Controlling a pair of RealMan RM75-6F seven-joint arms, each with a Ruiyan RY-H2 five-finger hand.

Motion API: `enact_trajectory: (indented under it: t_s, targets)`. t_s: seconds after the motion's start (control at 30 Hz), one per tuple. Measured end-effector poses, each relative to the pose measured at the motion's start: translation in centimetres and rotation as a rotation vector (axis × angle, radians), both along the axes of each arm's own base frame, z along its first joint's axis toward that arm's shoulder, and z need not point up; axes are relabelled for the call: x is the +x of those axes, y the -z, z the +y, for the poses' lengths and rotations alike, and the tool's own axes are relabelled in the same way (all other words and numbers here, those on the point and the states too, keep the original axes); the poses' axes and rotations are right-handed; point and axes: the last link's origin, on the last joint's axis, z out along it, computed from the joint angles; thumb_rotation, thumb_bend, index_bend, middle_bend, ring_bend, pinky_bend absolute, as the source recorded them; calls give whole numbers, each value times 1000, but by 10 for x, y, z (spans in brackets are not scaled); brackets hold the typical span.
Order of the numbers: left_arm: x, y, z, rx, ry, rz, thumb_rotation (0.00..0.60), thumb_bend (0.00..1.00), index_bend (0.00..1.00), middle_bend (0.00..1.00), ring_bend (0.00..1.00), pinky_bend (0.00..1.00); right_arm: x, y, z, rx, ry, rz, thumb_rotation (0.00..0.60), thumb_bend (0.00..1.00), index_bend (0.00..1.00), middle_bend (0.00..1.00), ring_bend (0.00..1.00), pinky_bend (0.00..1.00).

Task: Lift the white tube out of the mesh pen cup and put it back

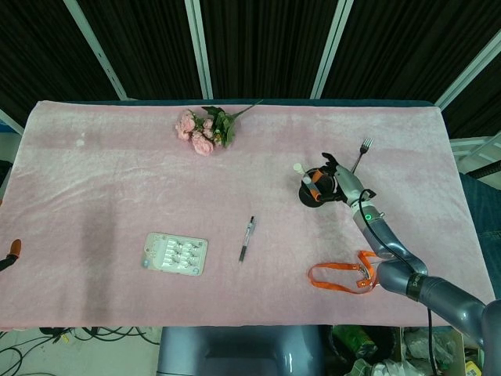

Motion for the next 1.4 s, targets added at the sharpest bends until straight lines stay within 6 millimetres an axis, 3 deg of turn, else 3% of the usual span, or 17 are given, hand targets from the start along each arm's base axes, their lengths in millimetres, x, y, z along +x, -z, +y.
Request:
enact_trajectory:
  t_s: [0.6, 1.0, 1.2, 1.4]
  targets:
    - [0, 1, 1, -3, -3, 0, 600, 339, 133, 103, 0, 0, 5, -4, -4, 7, -3, 8, 600, 356, 460, 9, 68, 188]
    - [0, 0, 0, -2, -6, 0, 600, 339, 134, 103, 0, 0, 6, -5, -5, 36, 3, 30, 600, 357, 444, 8, 65, 188]
    - [0, 0, 0, 0, -6, 1, 600, 340, 133, 103, 0, 0, 10, -22, -8, -2, 4, 0, 600, 356, 400, 8, 66, 189]
    - [1, 0, 0, 1, -3, 3, 600, 339, 133, 103, 0, 0, 11, -47, -9, -51, 15, -56, 600, 357, 260, 14, 75, 188]
